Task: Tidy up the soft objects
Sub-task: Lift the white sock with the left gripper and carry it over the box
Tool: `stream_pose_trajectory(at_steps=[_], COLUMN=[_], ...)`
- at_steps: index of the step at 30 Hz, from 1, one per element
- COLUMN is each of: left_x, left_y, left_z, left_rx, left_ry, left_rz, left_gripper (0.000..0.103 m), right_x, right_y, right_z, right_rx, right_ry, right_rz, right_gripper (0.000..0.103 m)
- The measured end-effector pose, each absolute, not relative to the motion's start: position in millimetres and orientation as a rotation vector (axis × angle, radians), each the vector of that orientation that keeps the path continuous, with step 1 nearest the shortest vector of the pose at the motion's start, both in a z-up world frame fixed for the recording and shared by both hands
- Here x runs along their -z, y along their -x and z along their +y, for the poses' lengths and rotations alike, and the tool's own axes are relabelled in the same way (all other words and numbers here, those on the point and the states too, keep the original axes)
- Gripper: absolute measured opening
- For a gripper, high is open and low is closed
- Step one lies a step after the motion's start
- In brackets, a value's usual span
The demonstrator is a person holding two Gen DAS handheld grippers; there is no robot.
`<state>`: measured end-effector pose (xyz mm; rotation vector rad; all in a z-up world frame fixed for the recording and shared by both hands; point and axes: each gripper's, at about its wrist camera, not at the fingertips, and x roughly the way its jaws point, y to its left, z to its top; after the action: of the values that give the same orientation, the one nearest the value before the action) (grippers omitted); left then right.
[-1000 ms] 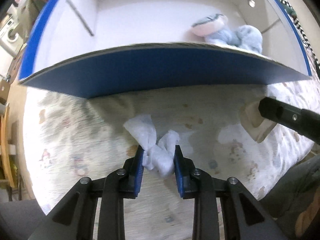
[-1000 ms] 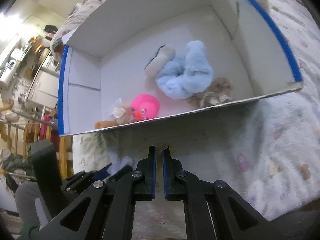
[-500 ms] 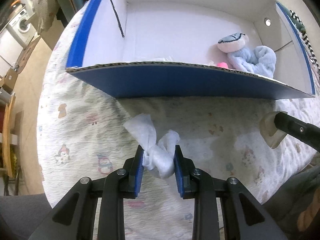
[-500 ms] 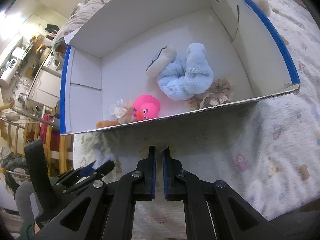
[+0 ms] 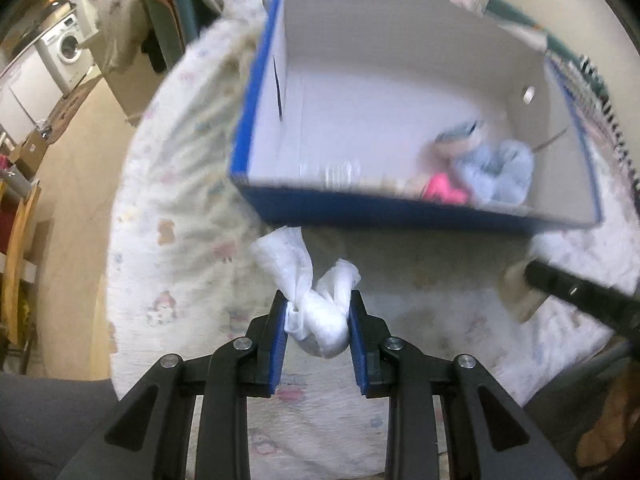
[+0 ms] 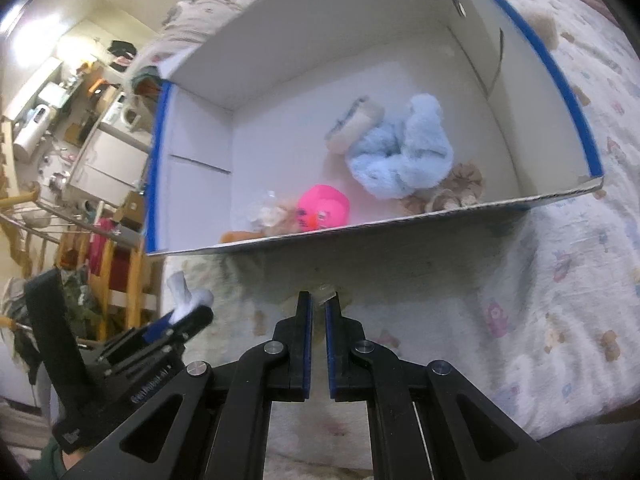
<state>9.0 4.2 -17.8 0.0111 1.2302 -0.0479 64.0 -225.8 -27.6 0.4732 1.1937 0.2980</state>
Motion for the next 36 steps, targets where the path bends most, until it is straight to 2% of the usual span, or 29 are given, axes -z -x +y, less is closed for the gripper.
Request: stream_pose_trajectory(at_steps=[8, 16, 25, 36], left_x=[-70, -108, -103, -41], left_y=[-9, -47, -103, -139], left_z=[13, 3, -7, -38], left_rx=[0.084, 0.107, 0.098, 0.144], left_ry=[0.047, 0.085, 0.051, -0.050], left_rz=[1.038, 0.977, 0.980, 1.033], left_gripper=[0.025, 0.025, 0.025, 0.025], right_x=[-32, -81, -70, 3], right_y=[-63, -93, -129, -152], right_z=[-230, -240, -251, -251], right_rx=[-0.374, -0.384, -0.358, -0.286], right_ry=[-0.493, -0.467, -0.496, -0.472], right_rz=[1.068, 0.969, 0.971, 1.089], right_gripper=[0.008, 0.008, 0.008, 0.008])
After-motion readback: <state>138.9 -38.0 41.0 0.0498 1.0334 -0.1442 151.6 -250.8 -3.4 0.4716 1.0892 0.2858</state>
